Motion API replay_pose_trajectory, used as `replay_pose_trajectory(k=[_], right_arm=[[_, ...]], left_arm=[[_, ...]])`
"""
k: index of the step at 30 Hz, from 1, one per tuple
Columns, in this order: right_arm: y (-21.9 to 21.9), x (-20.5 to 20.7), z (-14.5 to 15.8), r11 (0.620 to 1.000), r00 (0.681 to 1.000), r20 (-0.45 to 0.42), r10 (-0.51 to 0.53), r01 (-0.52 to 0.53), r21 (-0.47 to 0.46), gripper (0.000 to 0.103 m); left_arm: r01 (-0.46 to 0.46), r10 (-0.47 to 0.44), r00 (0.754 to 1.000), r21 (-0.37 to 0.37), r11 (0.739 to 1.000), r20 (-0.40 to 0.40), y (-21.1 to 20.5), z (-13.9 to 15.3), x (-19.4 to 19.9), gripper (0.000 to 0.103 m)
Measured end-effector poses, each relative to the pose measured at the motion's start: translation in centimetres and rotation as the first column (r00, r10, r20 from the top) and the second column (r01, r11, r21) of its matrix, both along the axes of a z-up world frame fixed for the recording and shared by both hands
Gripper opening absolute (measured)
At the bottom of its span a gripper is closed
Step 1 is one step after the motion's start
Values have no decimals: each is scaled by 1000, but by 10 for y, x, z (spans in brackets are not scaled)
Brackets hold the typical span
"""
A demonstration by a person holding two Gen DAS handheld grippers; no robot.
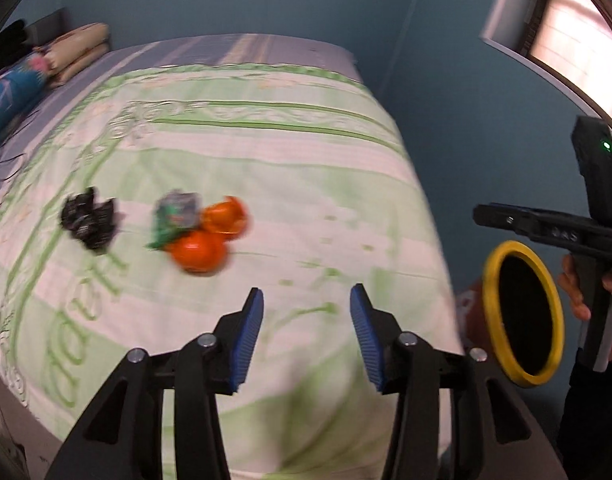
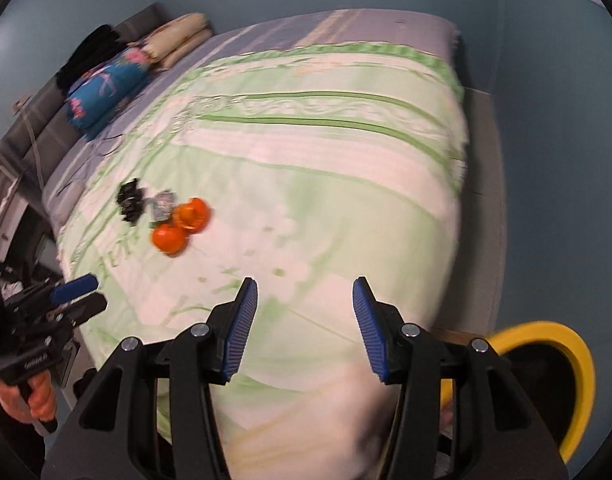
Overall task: Collect trash
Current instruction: 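Move both open tools back over the remaining trash on the bed, then grasp the silver-green wrapper with right tool while left tool grasps black plastic bag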
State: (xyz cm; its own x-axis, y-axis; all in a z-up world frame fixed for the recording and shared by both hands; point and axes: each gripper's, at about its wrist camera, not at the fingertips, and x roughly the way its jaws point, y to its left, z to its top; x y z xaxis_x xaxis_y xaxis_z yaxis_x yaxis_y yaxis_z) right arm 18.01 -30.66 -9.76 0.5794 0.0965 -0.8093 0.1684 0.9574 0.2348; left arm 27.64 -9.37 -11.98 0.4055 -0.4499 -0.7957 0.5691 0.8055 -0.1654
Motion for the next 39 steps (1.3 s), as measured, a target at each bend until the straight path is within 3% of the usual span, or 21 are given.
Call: replay_pose_trajectory(k=[7,14,19,21,32,36,39], right_arm=[[50,45,-9,995,995,-23,96,-96,14,47],[92,90,-28,984,982,-64,178,-176,31,47],[124,115,-39,968,966,-79,246,-242,57,49],[134,124,-45,963,960,-90,264,-257,80,54],[183,170,-77,944,934,-151,324,-307,124,54],[194,171,-57,945,942,-84,324,-326,-6,54],[198,186,-53,940,936,-98,339,-340,1,55]], left_arm=[[-122,122,993,11,992,-4,64,-4,44,48],[-211,211,978,11,978,-4,102,-14,85,55],[-271,271,962,9,962,-8,121,-23,116,58],[-299,299,954,-1,954,-20,128,-28,131,58],[-403,403,913,11,915,-62,153,-60,194,59],[-430,429,900,11,903,-72,161,-69,212,59],[-447,447,891,20,895,-78,167,-75,225,59]])
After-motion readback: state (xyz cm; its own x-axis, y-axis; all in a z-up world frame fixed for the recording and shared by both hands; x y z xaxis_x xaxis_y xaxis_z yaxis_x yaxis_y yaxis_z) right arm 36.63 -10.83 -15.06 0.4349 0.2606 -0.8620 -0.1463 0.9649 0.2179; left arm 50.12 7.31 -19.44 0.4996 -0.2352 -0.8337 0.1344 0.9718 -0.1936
